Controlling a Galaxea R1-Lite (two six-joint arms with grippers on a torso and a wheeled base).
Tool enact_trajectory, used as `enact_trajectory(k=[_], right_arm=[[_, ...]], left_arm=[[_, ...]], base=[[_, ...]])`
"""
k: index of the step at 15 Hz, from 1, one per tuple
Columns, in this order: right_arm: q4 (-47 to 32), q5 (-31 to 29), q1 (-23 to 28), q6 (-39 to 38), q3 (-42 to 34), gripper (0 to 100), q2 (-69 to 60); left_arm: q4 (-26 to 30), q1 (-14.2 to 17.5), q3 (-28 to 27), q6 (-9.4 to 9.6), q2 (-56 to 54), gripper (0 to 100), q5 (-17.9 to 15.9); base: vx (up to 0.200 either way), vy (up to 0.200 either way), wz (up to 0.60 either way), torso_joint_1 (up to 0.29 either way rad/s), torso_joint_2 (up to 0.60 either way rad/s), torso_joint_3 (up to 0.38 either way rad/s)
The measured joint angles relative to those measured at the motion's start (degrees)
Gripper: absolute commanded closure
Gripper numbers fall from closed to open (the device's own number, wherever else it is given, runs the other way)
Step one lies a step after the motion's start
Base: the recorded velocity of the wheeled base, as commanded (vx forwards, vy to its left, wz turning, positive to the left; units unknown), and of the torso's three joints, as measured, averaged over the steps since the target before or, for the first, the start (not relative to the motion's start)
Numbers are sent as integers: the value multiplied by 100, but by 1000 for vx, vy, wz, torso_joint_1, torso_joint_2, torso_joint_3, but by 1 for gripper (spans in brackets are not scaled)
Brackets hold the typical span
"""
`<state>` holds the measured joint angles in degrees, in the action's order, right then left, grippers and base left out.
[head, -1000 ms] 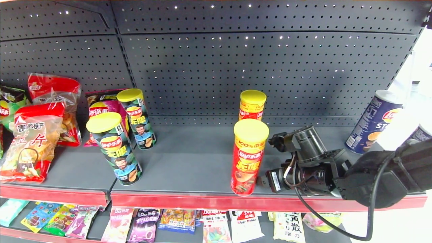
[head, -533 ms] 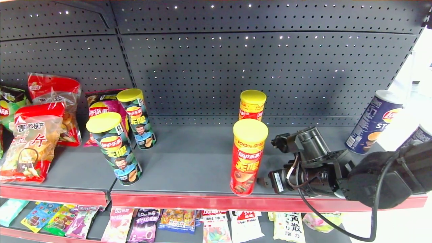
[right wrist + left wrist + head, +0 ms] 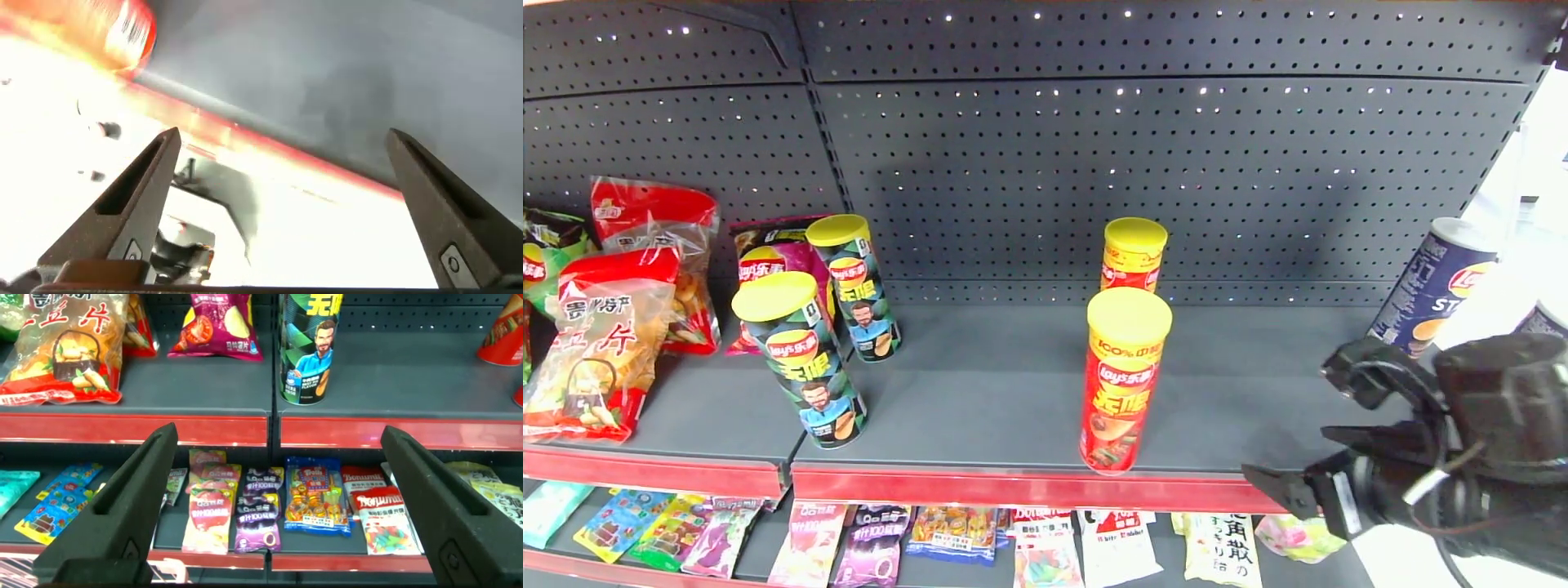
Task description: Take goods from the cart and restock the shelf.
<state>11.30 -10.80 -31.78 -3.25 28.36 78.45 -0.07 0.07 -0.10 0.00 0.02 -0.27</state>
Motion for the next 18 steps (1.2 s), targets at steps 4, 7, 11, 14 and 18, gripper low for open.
enact_trajectory(k=[4, 7, 11, 14, 18], right_arm=[[-255, 602, 141, 434, -1025, 0, -2081], [-1256, 1298, 511, 788, -1318, 0, -3460], [-2246, 1523, 1351, 1220, -1458, 0, -5058], [-2649, 1268, 2057, 974, -1568, 0, -6251], [-2052, 1080, 2721, 224, -2172, 0, -7106]], left_arm=[[0, 0, 0, 0, 0, 0, 0], [0, 0, 0, 0, 0, 0, 0], [0, 0, 0, 0, 0, 0, 0], [0, 0, 0, 0, 0, 0, 0], [0, 0, 0, 0, 0, 0, 0]], base=[[0, 0, 0, 0, 0, 0], [0, 0, 0, 0, 0, 0], [0, 0, 0, 0, 0, 0], [0, 0, 0, 0, 0, 0], [0, 0, 0, 0, 0, 0]])
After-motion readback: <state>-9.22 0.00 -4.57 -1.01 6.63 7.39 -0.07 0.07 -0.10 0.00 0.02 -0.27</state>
